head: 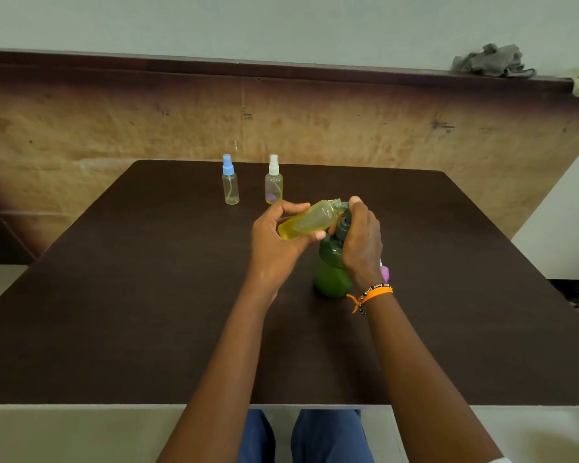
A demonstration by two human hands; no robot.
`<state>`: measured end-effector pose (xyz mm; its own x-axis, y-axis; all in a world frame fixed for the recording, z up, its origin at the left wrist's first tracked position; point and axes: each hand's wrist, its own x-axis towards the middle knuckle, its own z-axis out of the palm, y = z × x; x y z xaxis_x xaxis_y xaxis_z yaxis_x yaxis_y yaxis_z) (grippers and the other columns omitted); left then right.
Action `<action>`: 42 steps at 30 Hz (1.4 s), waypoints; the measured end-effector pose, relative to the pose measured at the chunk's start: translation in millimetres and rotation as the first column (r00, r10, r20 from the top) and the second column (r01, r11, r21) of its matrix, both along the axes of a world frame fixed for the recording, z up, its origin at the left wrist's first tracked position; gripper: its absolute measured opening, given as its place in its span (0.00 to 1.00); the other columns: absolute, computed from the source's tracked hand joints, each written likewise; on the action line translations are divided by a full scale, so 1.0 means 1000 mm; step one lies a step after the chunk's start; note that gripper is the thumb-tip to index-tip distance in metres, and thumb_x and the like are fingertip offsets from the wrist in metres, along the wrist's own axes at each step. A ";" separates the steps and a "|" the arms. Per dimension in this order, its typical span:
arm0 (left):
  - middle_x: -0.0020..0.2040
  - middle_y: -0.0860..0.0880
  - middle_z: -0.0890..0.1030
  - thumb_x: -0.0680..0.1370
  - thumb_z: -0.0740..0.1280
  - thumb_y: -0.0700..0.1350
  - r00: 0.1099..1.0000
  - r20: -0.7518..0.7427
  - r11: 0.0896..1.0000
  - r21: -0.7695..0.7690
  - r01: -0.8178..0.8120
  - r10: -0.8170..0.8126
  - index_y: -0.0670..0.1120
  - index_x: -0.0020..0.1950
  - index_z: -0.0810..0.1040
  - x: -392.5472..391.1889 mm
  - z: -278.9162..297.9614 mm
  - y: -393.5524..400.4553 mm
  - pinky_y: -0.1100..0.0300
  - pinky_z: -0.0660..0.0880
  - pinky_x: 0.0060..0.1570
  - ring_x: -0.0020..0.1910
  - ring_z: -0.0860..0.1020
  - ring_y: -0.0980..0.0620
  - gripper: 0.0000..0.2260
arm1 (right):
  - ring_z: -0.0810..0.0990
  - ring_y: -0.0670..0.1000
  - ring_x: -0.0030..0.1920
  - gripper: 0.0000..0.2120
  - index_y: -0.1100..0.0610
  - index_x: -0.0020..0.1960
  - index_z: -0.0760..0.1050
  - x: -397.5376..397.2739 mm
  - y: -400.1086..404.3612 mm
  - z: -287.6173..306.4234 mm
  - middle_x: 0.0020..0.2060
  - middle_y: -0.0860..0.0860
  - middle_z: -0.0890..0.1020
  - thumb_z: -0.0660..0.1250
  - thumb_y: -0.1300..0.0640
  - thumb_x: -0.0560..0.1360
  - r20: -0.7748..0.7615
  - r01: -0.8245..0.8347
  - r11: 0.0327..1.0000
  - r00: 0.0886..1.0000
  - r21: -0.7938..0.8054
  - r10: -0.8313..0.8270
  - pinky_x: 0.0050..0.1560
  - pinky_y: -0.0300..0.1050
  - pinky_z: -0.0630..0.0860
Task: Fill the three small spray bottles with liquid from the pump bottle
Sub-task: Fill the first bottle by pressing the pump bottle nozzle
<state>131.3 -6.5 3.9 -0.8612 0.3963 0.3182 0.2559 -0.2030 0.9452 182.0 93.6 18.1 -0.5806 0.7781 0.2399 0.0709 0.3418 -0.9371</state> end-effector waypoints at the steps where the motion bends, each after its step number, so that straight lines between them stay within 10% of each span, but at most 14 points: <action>1: 0.52 0.49 0.82 0.65 0.76 0.33 1.000 -0.004 1.000 -0.002 0.001 -0.001 0.49 0.48 0.78 -0.001 0.001 0.000 0.61 0.78 0.50 0.51 0.81 0.55 0.17 | 0.72 0.51 0.36 0.33 0.63 0.33 0.72 0.000 -0.001 -0.001 0.33 0.55 0.77 0.48 0.35 0.73 0.002 -0.009 1.000 1.000 -0.008 0.009 0.45 0.52 0.68; 11: 0.49 0.53 0.82 0.65 0.76 0.32 1.000 0.005 1.000 -0.016 -0.013 0.013 0.48 0.47 0.78 0.002 0.000 0.000 0.67 0.76 0.45 0.47 0.80 0.60 0.17 | 0.68 0.51 0.35 0.22 0.55 0.27 0.64 0.000 0.002 0.006 0.29 0.48 0.71 0.53 0.54 0.80 0.042 0.055 0.998 0.998 0.016 -0.055 0.44 0.48 0.64; 19: 0.51 0.51 0.82 0.65 0.76 0.32 1.000 0.000 1.000 0.007 -0.009 0.009 0.49 0.47 0.78 0.001 0.004 0.001 0.65 0.77 0.46 0.50 0.81 0.56 0.17 | 0.70 0.49 0.37 0.28 0.63 0.41 0.74 0.002 0.000 0.003 0.32 0.46 0.71 0.48 0.42 0.81 0.072 0.004 1.000 0.997 -0.009 -0.004 0.46 0.47 0.63; 42: 0.51 0.50 0.82 0.65 0.76 0.33 1.000 0.021 1.000 -0.012 -0.022 0.022 0.49 0.48 0.79 0.002 0.000 0.000 0.60 0.78 0.50 0.49 0.81 0.56 0.18 | 0.67 0.48 0.32 0.22 0.56 0.29 0.65 0.000 0.001 0.006 0.29 0.49 0.71 0.52 0.52 0.80 0.042 0.050 0.999 0.998 -0.010 -0.050 0.42 0.49 0.64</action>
